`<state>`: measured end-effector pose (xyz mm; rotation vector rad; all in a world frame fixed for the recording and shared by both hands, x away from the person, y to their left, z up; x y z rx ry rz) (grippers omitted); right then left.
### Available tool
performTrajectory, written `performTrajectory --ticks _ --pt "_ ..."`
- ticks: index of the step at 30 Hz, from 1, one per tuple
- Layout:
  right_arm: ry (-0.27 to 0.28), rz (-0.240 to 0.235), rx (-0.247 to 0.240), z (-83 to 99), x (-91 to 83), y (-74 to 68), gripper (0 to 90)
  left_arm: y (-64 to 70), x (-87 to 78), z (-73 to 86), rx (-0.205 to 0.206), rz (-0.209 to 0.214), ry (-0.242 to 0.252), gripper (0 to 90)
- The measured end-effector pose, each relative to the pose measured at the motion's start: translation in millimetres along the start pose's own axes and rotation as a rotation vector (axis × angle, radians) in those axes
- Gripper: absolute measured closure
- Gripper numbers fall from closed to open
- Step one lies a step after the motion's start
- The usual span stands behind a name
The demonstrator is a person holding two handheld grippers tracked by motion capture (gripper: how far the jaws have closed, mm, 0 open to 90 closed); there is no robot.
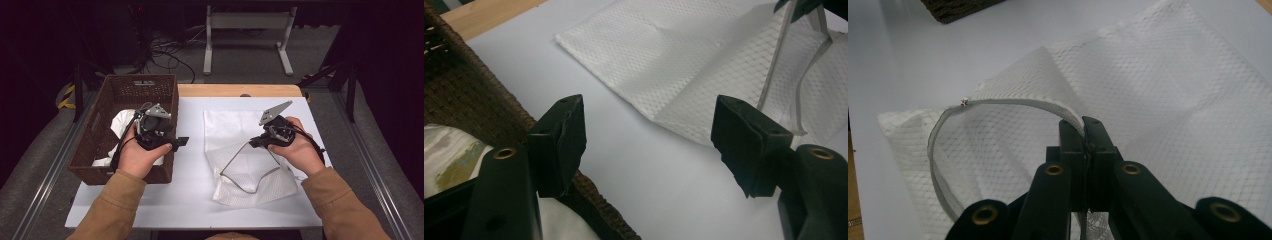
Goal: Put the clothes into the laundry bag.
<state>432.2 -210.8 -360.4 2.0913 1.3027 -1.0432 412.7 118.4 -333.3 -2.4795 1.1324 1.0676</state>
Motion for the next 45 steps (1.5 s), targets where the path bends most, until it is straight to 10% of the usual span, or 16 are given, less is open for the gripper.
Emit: performTrajectory --ticks 8,45 --pt "0.004 -0.001 -0.002 2.1 -1.0 0.0 89.0 -12.8 1.1 0.9 -0.004 -0.042 -0.005 25.8" --pt "-0.004 -0.018 -0.003 7.2 5.0 -1.7 88.9 -115.4 12.7 31.8 -0.257 -0.268 -0.145 16.0"
Point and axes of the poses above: each handheld gripper's, and its own axes: x roughly forward along the jaws, z roughly out of its underside, y roughly to its right, the point moved 3 cm from there along x, roughly forward along the jaws
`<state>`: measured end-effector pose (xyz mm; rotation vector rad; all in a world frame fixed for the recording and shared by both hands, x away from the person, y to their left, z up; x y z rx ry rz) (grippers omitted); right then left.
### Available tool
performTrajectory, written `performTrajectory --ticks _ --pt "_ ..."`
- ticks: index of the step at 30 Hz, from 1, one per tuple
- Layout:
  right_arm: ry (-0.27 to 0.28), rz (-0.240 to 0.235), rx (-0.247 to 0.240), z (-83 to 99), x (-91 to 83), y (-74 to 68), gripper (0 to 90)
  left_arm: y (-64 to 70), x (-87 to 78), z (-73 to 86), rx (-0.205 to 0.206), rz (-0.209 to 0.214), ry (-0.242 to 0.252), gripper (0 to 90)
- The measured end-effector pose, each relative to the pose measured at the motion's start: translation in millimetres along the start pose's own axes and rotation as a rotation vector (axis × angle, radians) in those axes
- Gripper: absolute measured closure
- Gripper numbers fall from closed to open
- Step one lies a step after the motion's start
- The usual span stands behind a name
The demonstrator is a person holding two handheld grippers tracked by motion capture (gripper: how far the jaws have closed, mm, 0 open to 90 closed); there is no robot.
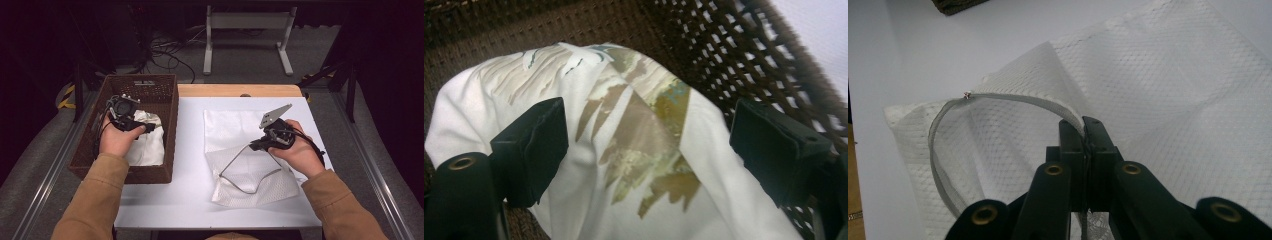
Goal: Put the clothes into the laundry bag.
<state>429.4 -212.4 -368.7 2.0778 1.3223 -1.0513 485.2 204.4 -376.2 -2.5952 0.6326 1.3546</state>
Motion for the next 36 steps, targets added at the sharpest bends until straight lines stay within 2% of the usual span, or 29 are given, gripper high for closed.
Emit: performTrajectory --ticks 14,23,33,36 --pt "0.007 0.000 -0.002 2.6 0.7 0.9 88.8 -13.5 17.2 0.2 -0.023 -0.054 -0.054 12.1" --pt "0.003 -0.001 -0.007 2.2 2.2 0.3 88.8 -22.5 25.7 4.0 -0.060 -0.091 -0.108 3.7" --pt "0.003 -0.005 -0.008 2.5 3.4 0.6 88.7 -32.1 36.9 9.3 -0.122 -0.057 -0.153 0.0" --pt "0.004 -0.006 -0.009 2.6 3.5 0.7 88.7 -33.2 38.4 9.7 -0.127 -0.050 -0.161 0.0"
Point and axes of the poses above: each handheld gripper's, and its own axes: x roughly forward along the jaws, z roughly out of its underside, y roughly to its right, the point moved 3 cm from there along x, roughly forward along the jaws
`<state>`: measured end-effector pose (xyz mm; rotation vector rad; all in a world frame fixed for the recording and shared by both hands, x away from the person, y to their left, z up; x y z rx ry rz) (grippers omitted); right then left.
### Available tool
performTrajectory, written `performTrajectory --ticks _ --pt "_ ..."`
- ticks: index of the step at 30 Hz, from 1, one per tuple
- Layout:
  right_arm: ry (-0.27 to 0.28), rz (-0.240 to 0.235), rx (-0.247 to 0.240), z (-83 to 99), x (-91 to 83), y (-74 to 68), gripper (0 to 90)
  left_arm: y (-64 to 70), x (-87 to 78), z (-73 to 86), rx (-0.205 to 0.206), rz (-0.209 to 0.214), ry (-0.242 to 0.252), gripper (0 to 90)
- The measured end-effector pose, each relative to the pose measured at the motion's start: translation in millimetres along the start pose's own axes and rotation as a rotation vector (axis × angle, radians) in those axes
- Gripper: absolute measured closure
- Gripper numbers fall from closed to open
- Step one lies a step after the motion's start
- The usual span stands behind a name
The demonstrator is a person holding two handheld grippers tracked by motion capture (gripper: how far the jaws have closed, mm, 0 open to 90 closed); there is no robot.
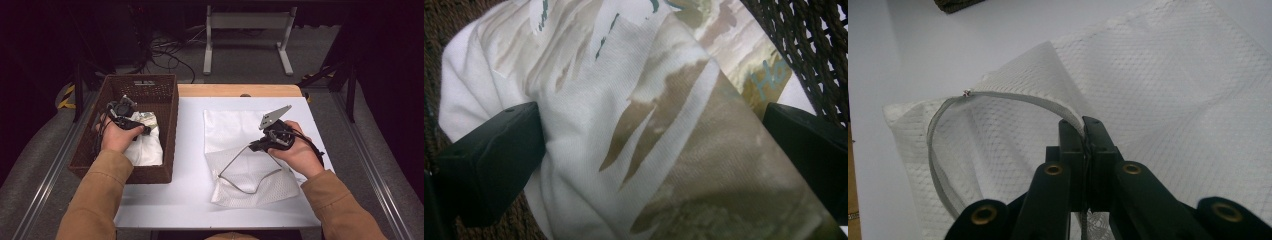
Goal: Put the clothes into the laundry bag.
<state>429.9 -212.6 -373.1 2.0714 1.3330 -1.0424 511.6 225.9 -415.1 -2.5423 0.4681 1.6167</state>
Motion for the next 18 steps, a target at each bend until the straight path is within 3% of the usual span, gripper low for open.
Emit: performTrajectory --ticks 18 --pt "0.003 0.001 -0.007 -0.6 3.0 -1.6 88.5 -4.4 16.0 1.8 -0.047 0.064 -0.054 0.0"
Point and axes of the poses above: each handheld gripper's, and its own axes: x roughly forward along the jaws, z roughly out of its underside, y roughly to its right, the point moved 3 cm from there along x, roughly forward along the jaws
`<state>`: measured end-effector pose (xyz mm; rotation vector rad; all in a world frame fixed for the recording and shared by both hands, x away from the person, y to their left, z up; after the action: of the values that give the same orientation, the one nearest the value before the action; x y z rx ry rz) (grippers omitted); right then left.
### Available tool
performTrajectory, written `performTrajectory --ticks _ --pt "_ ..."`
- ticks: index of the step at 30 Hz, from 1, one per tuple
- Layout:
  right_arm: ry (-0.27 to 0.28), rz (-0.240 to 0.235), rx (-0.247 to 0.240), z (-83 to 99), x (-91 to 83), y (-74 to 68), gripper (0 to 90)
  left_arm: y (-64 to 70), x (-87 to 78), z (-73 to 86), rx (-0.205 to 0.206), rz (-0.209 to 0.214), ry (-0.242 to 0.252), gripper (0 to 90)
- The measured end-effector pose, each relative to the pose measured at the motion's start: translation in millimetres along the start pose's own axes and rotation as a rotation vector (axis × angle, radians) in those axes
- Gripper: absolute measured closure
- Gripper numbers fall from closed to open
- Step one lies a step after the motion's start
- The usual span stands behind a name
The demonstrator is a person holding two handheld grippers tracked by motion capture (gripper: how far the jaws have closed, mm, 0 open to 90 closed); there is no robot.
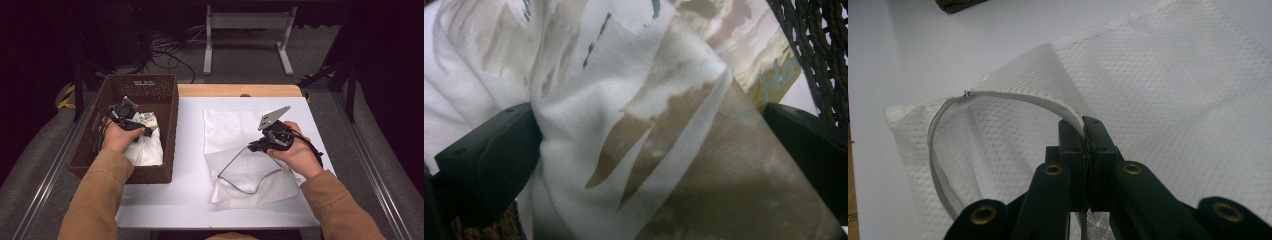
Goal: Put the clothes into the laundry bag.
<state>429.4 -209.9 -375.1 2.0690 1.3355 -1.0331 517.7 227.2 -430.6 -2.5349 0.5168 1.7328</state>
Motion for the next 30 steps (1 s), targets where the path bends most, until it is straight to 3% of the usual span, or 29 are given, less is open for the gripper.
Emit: performTrajectory --ticks 10,17,26,30 --pt "-0.001 -0.003 -0.002 0.8 1.0 -0.8 88.5 -4.1 8.8 1.7 -0.055 0.049 -0.025 0.0" --pt "-0.002 -0.006 0.001 1.2 2.1 -1.6 88.5 -3.9 15.0 1.8 -0.083 0.058 -0.034 0.0" --pt "0.000 -0.006 -0.004 0.5 2.3 -2.0 88.3 -1.1 20.0 1.7 -0.067 0.068 -0.053 0.2" --pt "0.002 -0.006 -0.002 0.9 2.3 -2.1 88.2 2.0 18.5 1.7 -0.050 0.057 -0.067 5.6"
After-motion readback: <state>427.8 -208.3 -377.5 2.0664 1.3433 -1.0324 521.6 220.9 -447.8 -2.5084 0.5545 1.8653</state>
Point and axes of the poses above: each handheld gripper's, and its own axes: x roughly forward along the jaws, z roughly out of its underside, y roughly to its right, the point moved 3 cm from there along x, roughly forward along the jaws
